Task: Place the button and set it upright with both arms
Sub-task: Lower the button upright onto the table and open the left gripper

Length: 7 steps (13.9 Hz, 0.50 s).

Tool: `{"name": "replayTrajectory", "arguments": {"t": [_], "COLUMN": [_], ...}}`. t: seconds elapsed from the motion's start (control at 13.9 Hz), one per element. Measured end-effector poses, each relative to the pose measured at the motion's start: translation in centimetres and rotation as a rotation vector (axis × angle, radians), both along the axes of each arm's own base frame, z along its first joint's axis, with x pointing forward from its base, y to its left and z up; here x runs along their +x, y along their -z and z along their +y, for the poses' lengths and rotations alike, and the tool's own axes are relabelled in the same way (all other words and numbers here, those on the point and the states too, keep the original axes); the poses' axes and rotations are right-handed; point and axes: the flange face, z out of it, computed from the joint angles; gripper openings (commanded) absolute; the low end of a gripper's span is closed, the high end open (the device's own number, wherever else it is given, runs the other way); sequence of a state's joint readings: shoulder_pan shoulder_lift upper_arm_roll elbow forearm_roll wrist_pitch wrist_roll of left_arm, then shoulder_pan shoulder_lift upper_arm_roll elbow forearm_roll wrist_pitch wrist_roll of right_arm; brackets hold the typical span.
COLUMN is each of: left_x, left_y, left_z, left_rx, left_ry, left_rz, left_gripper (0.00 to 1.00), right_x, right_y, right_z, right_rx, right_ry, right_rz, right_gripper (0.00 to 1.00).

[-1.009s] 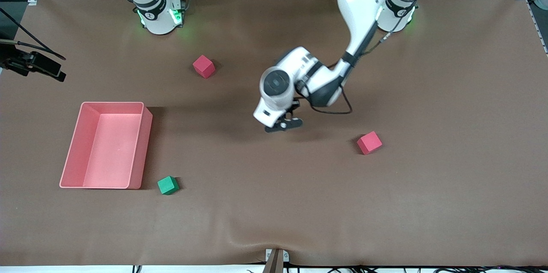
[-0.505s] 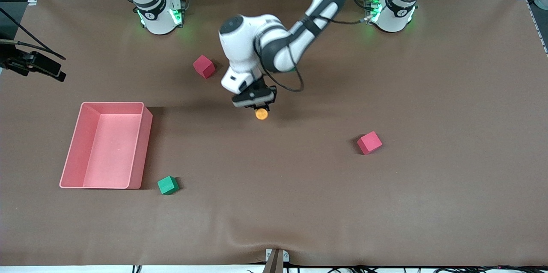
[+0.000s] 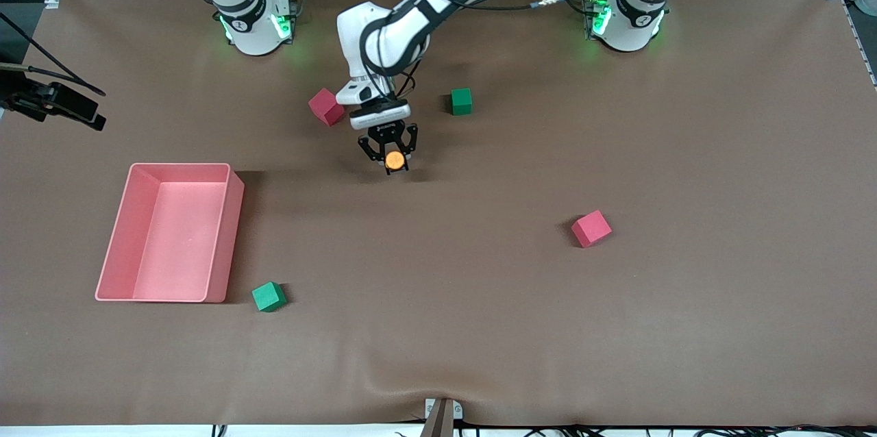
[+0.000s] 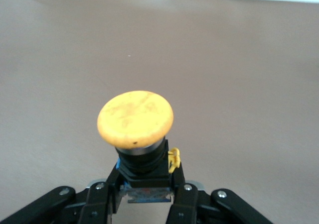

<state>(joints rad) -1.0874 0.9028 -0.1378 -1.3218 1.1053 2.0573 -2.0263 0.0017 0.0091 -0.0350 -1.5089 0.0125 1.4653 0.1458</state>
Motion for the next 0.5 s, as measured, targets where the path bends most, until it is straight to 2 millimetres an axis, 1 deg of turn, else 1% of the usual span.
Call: {"name": "replayTrajectory", "arguments": {"t": [0.14, 0.29, 0.43, 0.5], "left_x": [-2.1, -3.4, -3.7, -3.5], "left_y": [1.6, 3.7, 6.8, 8.6], "left_z": [-0.6, -0.3, 0.5, 1.1], "left_rx": [0.017, 0.075, 0.117, 0.132], "left_ry": [0.041, 0.064, 0.083, 0.09], "left_rz": [-0.042, -0.089, -0.165, -0.205], "left_gripper": [0.0, 0.0, 0.0, 0.0], "right_x": [0.0, 0.0, 0.0, 0.0], "right_y": [0.0, 0.0, 0.0, 0.1], "right_z": [0.0, 0.0, 0.0, 0.0], "right_rx": [0.0, 0.0, 0.0, 0.0], "right_ry": [0.0, 0.0, 0.0, 0.0], "right_rz": [0.001, 0.001, 0.004, 0.005], "right_gripper": [1.0, 1.0, 1.0, 1.0]}}
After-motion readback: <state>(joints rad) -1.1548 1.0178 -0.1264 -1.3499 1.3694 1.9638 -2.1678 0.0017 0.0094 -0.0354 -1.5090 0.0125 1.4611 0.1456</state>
